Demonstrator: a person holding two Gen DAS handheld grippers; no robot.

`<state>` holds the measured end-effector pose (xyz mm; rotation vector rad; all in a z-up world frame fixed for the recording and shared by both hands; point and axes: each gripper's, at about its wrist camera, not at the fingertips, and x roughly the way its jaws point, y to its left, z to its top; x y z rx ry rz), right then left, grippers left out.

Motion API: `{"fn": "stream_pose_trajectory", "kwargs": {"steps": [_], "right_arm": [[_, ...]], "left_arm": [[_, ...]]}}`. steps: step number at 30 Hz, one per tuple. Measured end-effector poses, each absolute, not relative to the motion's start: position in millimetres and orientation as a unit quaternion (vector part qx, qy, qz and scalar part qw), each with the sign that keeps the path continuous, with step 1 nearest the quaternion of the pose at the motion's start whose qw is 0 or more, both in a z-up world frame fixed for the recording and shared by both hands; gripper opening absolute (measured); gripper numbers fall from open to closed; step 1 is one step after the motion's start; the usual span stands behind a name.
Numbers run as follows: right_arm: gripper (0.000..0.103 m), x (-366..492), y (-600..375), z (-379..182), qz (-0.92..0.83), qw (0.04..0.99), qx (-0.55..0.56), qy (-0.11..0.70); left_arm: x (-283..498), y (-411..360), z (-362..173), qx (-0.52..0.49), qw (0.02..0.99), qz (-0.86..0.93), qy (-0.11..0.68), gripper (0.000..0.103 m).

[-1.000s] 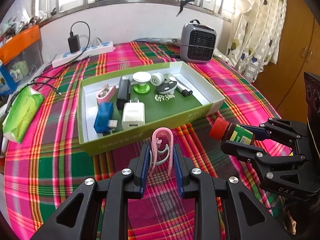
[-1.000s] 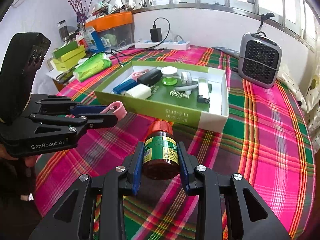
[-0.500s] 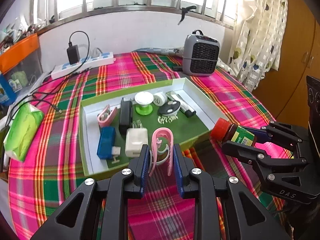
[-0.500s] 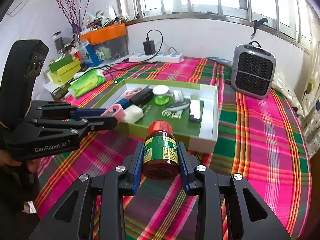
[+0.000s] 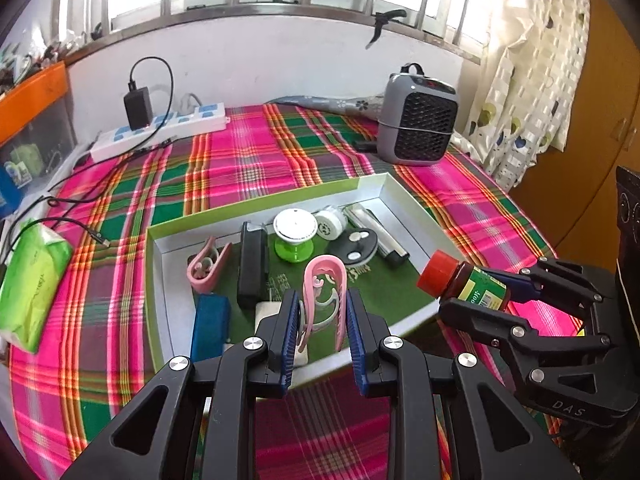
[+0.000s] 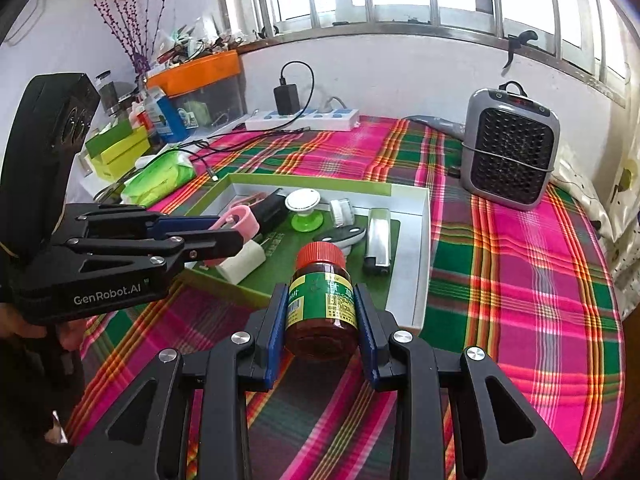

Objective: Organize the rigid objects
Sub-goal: 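Carry the pink clip and brown jar into the green box and release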

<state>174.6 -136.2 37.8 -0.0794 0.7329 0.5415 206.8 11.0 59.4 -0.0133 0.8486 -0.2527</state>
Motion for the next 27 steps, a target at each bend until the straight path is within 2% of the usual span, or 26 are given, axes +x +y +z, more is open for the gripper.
{"fn": "stream_pose_trajectory", "kwargs": {"steps": [27], "right_arm": [[0.033,228.6,-127.1,15.2,0.269,0.866,-0.066,0.417]], "left_arm": [[244.2,1.2,30.0,0.003,0.889,-0.114,0.443,0.022]]}}
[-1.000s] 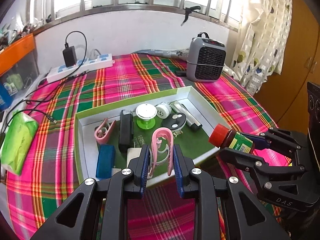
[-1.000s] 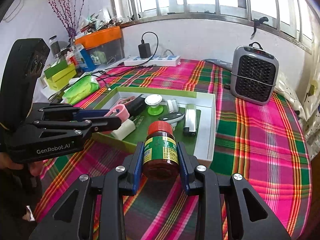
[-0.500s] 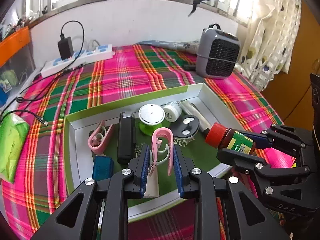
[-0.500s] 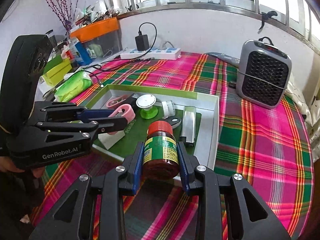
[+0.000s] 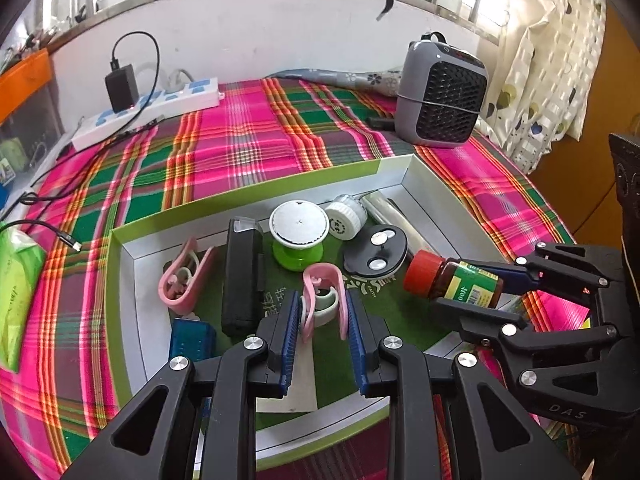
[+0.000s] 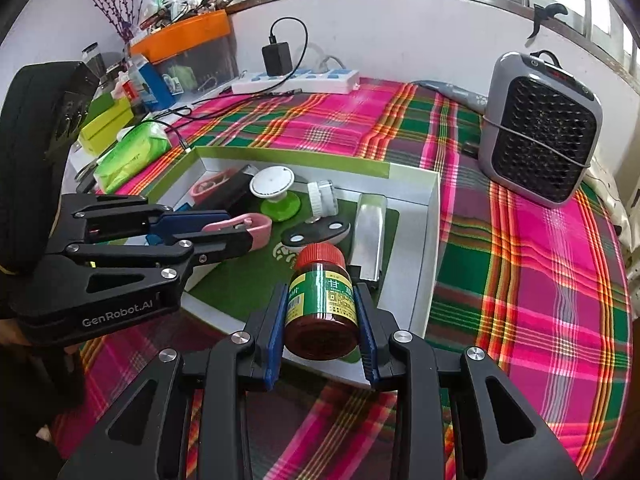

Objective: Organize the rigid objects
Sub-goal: 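Carry the pink clip and brown jar into the green box and release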

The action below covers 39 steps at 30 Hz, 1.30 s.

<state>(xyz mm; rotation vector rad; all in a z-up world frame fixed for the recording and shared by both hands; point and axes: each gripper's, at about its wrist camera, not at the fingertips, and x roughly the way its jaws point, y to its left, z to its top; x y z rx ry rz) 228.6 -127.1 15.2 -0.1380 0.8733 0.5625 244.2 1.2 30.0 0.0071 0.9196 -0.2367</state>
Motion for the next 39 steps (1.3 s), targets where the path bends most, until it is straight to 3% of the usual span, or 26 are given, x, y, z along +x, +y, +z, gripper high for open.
{"fn": "stream_pose_trajectory", "kwargs": {"steps": [26,39], "right_arm": [[0.033,232.4,-124.1,10.8,0.275,0.859,-0.058,0.429],[0.037,229.1,-126.5,12.6,0.272,0.861,-0.048,0.427]], "left_arm": [[242.6,-1.2,30.4,0.009,0.889,-0.112,0.444,0.023],[230.1,-2.5,35.8,0.014,0.893,-0.109,0.436,0.031]]}}
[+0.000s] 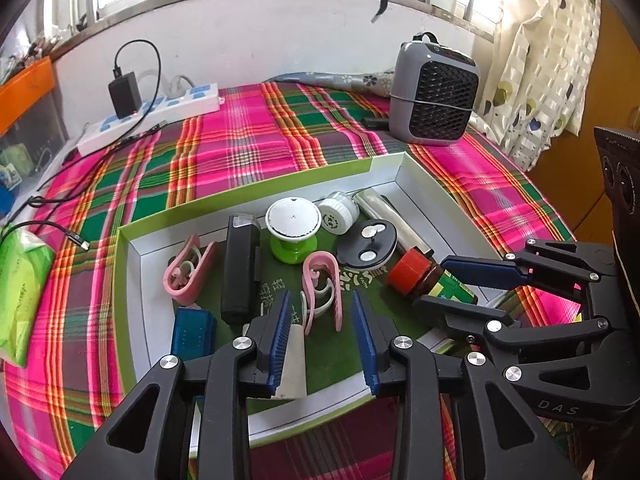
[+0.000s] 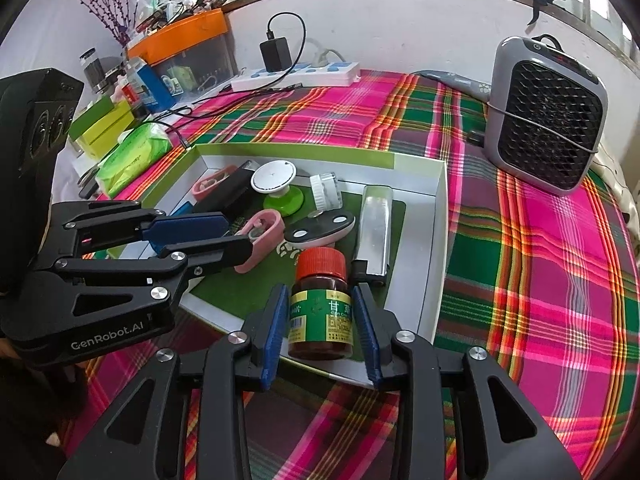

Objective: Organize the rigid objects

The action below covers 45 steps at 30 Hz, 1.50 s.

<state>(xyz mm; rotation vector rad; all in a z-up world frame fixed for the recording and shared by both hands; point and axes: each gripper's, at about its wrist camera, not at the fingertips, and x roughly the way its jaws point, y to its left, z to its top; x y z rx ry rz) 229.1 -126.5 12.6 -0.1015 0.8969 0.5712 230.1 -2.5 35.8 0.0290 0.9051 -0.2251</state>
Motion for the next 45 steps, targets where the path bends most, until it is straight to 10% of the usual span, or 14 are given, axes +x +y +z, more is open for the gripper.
{"fn": "stream_pose_trajectory", "kwargs": {"steps": [45], "right_arm": [[0.048,136.4,-130.6,3.2,0.131,0.899,-0.045,0.415]], "left_arm": [[108.3,15.7,14.0,-0.003,0.896,0.011,0.443,0.031]]}}
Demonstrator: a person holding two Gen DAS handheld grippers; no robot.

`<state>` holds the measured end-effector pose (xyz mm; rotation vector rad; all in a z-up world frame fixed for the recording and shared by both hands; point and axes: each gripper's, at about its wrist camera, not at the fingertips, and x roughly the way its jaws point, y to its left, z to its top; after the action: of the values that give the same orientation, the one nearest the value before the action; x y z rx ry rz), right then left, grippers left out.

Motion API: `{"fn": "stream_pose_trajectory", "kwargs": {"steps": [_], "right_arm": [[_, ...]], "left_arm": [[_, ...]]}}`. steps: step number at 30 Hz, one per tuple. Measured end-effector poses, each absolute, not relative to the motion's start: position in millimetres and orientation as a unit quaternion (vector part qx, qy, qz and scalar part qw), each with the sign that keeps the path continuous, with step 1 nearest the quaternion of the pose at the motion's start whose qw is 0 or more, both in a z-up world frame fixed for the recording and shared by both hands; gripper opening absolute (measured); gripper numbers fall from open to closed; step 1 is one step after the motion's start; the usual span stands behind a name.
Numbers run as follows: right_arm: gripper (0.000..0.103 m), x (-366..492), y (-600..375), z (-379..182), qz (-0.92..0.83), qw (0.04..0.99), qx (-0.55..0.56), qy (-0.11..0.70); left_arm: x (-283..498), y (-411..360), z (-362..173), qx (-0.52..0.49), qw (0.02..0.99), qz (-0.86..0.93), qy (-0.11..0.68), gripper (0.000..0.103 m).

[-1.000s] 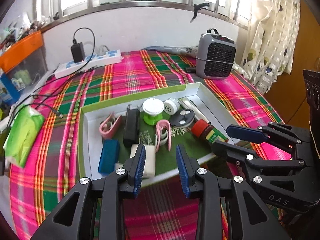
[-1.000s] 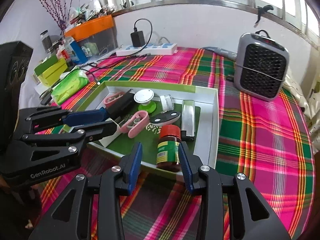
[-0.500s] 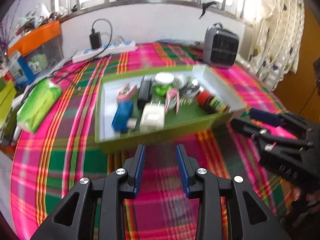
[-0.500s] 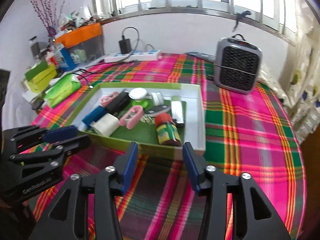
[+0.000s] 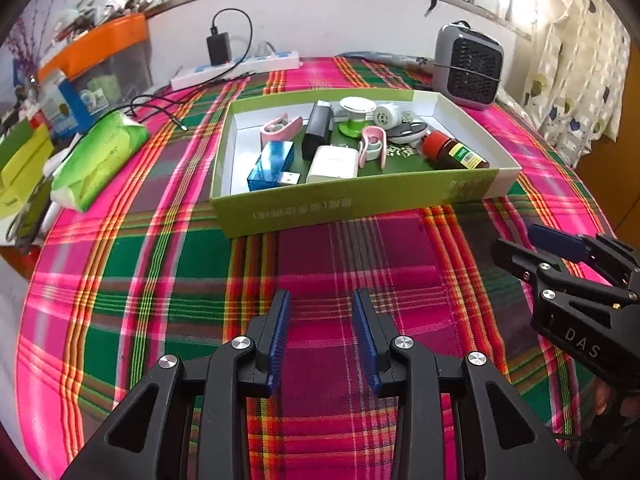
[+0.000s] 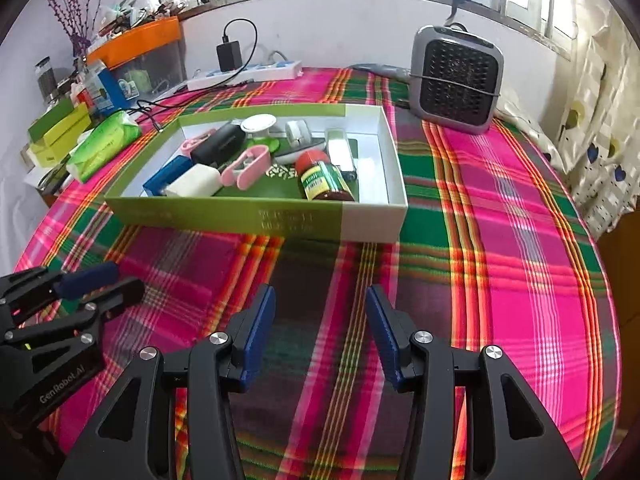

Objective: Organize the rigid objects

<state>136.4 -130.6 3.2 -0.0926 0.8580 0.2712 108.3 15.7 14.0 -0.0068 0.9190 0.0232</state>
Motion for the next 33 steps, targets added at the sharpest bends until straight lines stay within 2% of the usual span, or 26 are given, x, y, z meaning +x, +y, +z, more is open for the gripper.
{"fn": "stream_pose_trajectory", "kwargs": {"steps": [11,15,33], "right_arm": [[0.049,131.2,-133.8,-2.7,0.104,0.898,-0.049,0.425],[0.055,131.3,-136.1,-3.2,0.095,0.898,-0.045,0.427],[0.056,132.2,-136.9,-3.6,0.095,0.898,-0.044,0.427]], "left_arm": [[106.4,10.5,13.0,-0.003,0.898,0.023,0.439,0.034],[106.3,10.4,12.3,-0.005,0.898,0.021,0.439,0.036],[106.6,10.4,12.7,-0.004,0.898,0.021,0.439,0.036]]}}
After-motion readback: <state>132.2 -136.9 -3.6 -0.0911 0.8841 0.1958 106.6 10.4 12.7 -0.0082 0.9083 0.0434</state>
